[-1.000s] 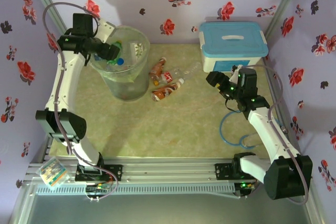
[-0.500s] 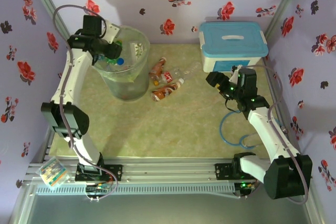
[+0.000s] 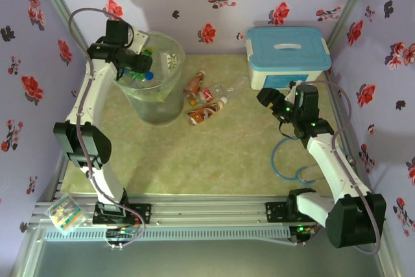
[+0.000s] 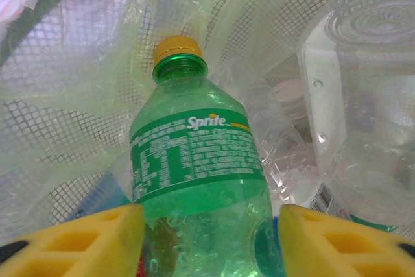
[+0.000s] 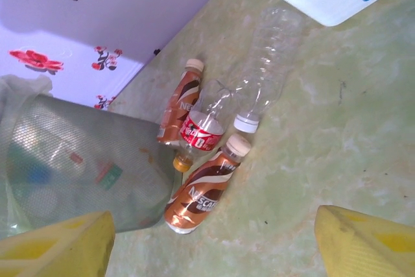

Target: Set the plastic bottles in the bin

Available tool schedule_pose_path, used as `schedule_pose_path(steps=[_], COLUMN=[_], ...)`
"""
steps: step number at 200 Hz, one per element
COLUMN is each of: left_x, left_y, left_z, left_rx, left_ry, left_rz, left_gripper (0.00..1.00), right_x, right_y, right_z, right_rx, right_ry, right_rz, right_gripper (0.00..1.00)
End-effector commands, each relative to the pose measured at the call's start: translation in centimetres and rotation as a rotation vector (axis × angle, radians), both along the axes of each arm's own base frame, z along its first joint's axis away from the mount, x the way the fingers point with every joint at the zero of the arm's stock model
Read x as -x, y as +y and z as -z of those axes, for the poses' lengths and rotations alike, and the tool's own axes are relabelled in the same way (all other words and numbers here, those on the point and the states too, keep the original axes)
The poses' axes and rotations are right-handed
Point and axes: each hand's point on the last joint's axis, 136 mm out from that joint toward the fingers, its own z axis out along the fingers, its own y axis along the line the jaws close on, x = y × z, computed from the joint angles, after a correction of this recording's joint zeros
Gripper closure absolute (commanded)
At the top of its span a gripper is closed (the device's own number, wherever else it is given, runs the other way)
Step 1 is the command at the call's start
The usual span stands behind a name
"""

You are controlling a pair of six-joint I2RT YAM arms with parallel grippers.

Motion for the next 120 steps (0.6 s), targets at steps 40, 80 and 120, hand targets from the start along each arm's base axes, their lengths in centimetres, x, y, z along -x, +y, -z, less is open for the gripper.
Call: schedule_pose_path(steps=[40,80,120], left_x=[2.6,5.9,11.0], left_y=[-1.0,-2.5,-6.1], left_z=[-9.1,-12.6,-15.6], left_rx=[0.017,-0.043,-0.151], left_ry=[-0.199,-0.272,-0.308], left_rz=[0.014,0.034,0.080], left_gripper=[0.23,0.14,0.06], right_x=[-1.3,-1.8,-1.6], right_y=[0.2,0.3,-0.2], right_z=[0.8,1.3,1.7], right_rx=[0.059,0.114,0.164], right_ry=[0.016,0.031,0.037], right_rz=[0.081,0.112,0.130], right_gripper=[0.20,0.18,0.15])
